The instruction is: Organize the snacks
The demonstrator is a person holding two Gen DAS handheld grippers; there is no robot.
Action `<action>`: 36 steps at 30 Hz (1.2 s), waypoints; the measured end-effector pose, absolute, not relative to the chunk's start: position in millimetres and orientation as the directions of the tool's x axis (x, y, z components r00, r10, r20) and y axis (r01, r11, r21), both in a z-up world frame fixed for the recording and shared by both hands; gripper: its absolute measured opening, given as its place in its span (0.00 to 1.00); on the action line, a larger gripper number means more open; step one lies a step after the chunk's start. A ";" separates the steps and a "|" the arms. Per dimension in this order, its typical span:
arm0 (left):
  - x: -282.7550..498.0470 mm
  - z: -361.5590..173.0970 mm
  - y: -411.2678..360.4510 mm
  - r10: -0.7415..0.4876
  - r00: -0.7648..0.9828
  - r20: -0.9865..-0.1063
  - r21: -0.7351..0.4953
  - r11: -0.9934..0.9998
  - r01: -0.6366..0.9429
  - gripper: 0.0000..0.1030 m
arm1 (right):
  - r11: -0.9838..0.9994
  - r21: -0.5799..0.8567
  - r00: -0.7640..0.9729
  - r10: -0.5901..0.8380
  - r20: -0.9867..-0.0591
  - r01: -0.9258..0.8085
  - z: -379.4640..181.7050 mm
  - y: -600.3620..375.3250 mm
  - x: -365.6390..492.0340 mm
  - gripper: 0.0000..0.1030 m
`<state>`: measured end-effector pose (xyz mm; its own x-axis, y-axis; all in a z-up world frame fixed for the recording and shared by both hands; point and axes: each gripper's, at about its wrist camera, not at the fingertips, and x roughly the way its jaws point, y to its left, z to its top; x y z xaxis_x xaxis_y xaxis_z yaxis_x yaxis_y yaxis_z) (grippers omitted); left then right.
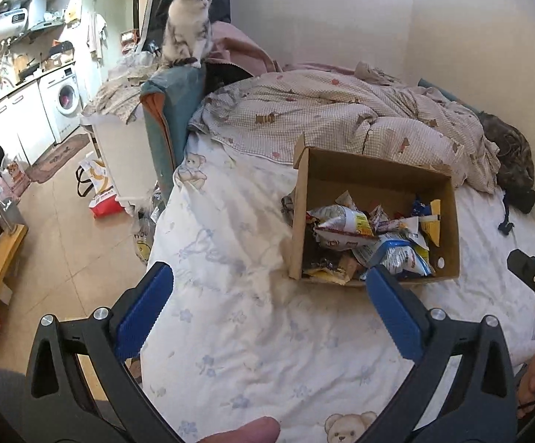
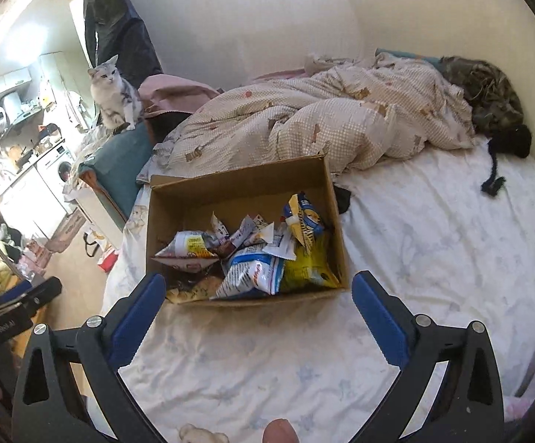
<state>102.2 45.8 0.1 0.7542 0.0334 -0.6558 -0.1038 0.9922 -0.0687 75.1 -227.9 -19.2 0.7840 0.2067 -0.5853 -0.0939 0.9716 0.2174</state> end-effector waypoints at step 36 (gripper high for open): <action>81.8 -2.2 18.3 -0.016 0.791 -0.612 -0.067 0.997 -0.031 1.00 | 0.993 0.093 0.823 0.109 -0.557 -0.068 -29.3 -203.6 53.0 1.00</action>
<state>81.8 18.3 -2.2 0.7911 -0.0162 -0.6115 -0.0312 0.9973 -0.0668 53.0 -203.6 -29.3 0.8232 0.1089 -0.5572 -0.0682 0.9933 0.0934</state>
